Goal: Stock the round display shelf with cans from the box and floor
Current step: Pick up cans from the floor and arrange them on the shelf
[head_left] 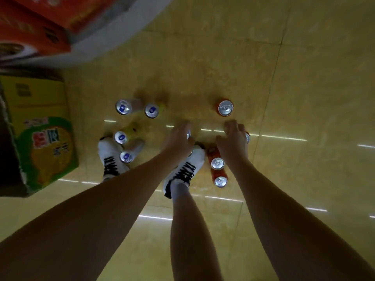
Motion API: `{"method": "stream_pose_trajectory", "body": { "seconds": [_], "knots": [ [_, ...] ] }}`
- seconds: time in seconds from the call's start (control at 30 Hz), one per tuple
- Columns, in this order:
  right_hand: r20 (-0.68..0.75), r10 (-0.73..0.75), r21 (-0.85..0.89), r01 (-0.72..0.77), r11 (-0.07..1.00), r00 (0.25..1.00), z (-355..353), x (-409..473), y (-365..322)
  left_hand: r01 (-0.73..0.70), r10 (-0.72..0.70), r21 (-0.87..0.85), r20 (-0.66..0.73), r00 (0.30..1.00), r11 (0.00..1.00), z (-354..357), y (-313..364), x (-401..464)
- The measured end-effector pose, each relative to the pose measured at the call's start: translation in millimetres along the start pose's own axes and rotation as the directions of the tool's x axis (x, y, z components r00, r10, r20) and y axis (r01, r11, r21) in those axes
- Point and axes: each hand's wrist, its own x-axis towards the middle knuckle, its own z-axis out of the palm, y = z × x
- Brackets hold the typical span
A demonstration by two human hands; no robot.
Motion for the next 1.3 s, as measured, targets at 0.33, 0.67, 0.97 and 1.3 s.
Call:
{"method": "stream_pose_trajectory", "body": {
  "seconds": [0.33,0.67,0.97,1.3],
  "knots": [
    [-0.077,-0.096,-0.102,0.088,0.991,0.992,25,86,12,-0.101,0.102,0.026,-0.016,0.995,0.995,34,-5,87],
    [-0.014,0.153,-0.215,-0.153,0.965,0.988,46,126,5,-0.118,0.117,-0.021,-0.014,0.993,0.993,47,-21,94],
    [0.044,0.003,-0.1,0.001,0.995,0.999,27,46,-37,-0.095,0.093,0.043,0.03,0.995,0.995,2,-26,61],
    [0.199,-0.112,0.055,0.103,0.993,0.974,-64,-56,-165,-0.263,0.264,0.08,-0.007,0.964,0.961,-142,36,-15]
  ]
}}
